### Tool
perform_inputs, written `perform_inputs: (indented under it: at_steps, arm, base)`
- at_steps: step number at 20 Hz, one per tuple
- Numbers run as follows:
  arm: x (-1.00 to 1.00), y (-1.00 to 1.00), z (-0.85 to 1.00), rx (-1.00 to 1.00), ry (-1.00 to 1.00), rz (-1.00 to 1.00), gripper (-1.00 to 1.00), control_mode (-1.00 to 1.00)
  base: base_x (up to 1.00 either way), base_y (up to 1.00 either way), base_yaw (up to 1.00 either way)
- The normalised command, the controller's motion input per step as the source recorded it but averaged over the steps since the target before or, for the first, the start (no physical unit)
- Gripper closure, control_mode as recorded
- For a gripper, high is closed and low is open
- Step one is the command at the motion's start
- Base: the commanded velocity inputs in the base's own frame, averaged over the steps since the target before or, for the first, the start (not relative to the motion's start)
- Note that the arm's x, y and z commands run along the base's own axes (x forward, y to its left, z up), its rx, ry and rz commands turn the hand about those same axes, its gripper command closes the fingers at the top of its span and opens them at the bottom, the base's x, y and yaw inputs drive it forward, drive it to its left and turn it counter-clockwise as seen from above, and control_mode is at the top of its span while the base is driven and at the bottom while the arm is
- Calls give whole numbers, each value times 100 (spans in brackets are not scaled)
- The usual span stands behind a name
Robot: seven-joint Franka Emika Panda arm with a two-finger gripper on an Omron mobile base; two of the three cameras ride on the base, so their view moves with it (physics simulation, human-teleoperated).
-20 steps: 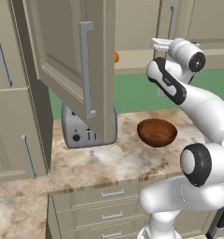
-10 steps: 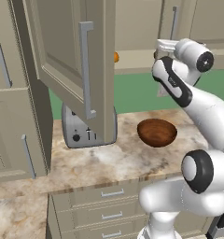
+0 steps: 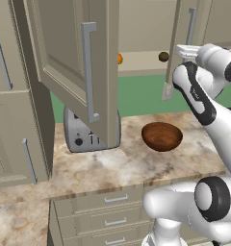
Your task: Open the cabinet. Pick the orange and kiwi from the cabinet and place them into the bowl. Then close the cabinet.
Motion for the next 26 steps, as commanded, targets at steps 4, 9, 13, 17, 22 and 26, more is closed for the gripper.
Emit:
perform_inputs:
  at_steps: [4, 9, 13, 17, 22, 26]
  arm:
    - [-56, -100, 4, 1, 1, 0, 100, -100]
    - [-51, -100, 0, 2, 0, 0, 100, -100]
    - [-52, -100, 0, 5, 0, 0, 100, -100]
    - [-56, -100, 0, 6, 0, 0, 100, -100]
    - [-55, -100, 0, 6, 0, 0, 100, -100]
    - [-55, -100, 0, 7, 0, 0, 100, -100]
  base:
    - [0, 0, 0]
    - [0, 0, 0]
    - [0, 0, 0]
    - [0, 0, 0]
    - [0, 0, 0]
    - [0, 0, 0]
